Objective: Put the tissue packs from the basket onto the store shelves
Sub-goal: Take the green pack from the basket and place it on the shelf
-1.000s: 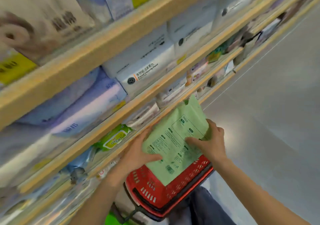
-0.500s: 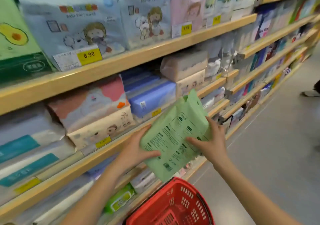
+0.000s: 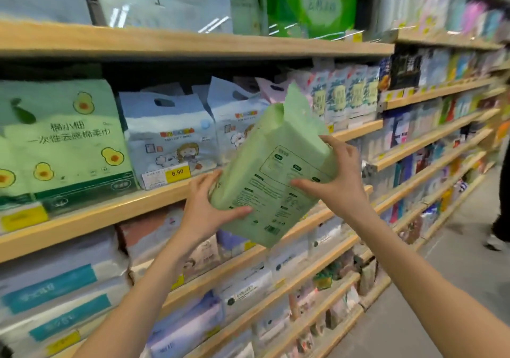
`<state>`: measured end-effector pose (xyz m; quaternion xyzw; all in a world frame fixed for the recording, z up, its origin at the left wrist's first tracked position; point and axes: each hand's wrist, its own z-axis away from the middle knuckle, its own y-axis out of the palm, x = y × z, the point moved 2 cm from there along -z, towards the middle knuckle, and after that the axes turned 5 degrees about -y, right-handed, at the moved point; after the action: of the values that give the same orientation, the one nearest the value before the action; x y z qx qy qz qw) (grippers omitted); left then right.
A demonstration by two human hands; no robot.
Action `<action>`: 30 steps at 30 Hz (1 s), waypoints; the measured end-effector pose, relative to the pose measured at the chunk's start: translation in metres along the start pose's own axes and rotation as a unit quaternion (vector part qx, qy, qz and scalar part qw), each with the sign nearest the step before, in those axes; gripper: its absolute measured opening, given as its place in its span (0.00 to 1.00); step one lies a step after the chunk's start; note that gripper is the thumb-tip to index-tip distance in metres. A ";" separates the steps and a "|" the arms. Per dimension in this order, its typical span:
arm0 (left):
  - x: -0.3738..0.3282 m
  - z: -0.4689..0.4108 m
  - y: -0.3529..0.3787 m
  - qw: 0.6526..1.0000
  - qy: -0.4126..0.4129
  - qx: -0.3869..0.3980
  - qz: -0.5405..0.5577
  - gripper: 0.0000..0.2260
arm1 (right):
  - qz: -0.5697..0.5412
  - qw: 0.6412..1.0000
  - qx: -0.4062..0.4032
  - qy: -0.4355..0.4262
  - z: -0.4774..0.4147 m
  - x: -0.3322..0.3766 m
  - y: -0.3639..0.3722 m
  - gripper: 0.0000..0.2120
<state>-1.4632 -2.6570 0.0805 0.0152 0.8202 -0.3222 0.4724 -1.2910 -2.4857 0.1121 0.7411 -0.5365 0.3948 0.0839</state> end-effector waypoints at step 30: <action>-0.113 0.038 0.070 0.939 -0.052 0.005 0.341 0.43 | -0.237 0.947 0.211 -0.046 -0.052 -0.033 -0.116 0.54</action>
<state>-1.3483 -2.5909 0.1205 0.2799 0.7386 -0.1463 0.5956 -1.2199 -2.3854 0.1592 0.8649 -0.2537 0.4331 -0.0078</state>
